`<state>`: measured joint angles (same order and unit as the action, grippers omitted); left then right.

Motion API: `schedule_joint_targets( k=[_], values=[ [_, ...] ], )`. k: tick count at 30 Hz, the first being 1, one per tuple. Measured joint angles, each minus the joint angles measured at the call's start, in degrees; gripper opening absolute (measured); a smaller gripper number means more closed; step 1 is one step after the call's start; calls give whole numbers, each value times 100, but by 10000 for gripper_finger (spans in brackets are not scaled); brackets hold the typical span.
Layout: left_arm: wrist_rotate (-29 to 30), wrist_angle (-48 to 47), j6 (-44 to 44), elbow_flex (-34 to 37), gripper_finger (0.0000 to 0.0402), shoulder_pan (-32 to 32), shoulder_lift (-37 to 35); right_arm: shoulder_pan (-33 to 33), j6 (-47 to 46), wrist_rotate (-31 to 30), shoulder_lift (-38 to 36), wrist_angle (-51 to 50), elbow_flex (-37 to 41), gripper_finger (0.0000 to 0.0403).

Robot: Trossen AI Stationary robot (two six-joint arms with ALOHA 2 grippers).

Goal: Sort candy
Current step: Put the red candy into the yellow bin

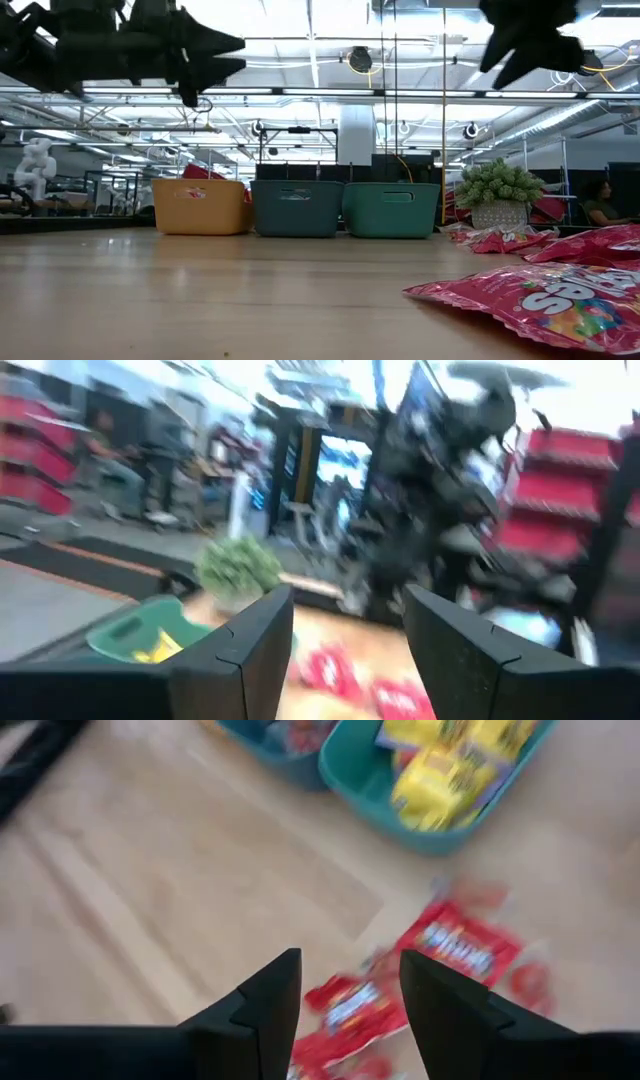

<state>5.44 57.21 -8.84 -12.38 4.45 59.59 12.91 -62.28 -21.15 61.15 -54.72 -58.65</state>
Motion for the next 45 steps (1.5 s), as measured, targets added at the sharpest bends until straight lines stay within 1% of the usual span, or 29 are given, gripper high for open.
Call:
schedule_joint_targets(
  k=[2,5,9,11,14,16,18,21,24,26,30,32,34,35,37,39,40,42,45],
  values=[
    [264,301,-135,-5,199,61,-5,261,-315,-18,-216,216,274,162],
    [653,946,-148,-5,199,121,-11,587,-714,-199,-404,349,598,162],
    [844,1741,-138,-5,199,162,-11,820,-1091,-291,-446,361,751,162],
    [958,1910,-138,-5,199,164,-13,886,-1136,-293,-433,387,752,162],
    [1079,1714,-142,-5,203,162,-15,931,-1166,-292,-429,396,752,162],
    [1093,1458,-142,-5,216,162,-15,935,-1166,-291,-429,396,752,162],
    [1164,1188,-166,-5,238,158,-13,935,-1166,-299,-429,394,752,162],
    [1564,871,-518,-5,276,162,-13,935,-1161,-302,-429,391,752,162],
    [1586,800,-575,-5,301,153,-13,935,-1159,-317,-427,372,752,162],
    [1584,805,-573,-5,309,157,-13,933,-1155,-350,-428,363,752,162],
    [1610,715,-573,-76,312,159,-13,933,-1141,-576,-427,363,752,162],
    [1470,368,-403,-248,312,122,-13,933,-1120,-599,-427,362,752,162],
    [1000,-421,13,-614,313,-8,-7,933,-1076,-598,-427,362,752,162],
    [837,-978,188,-881,313,-103,43,933,-1062,-594,-427,360,752,162],
    [767,-2365,373,-1519,313,-361,237,933,-983,-594,-427,350,752,162],
    [769,-3630,519,-2214,313,-634,606,933,-850,-593,-427,347,752,162],
    [769,-4080,566,-2553,313,-776,855,933,-784,-593,-427,345,751,162],
    [769,-4608,624,-3126,313,-1068,1386,933,-661,-590,-426,343,750,162],
    [699,-4716,644,-3847,313,-1518,2306,933,-489,-565,-425,337,750,162]
  ],
)
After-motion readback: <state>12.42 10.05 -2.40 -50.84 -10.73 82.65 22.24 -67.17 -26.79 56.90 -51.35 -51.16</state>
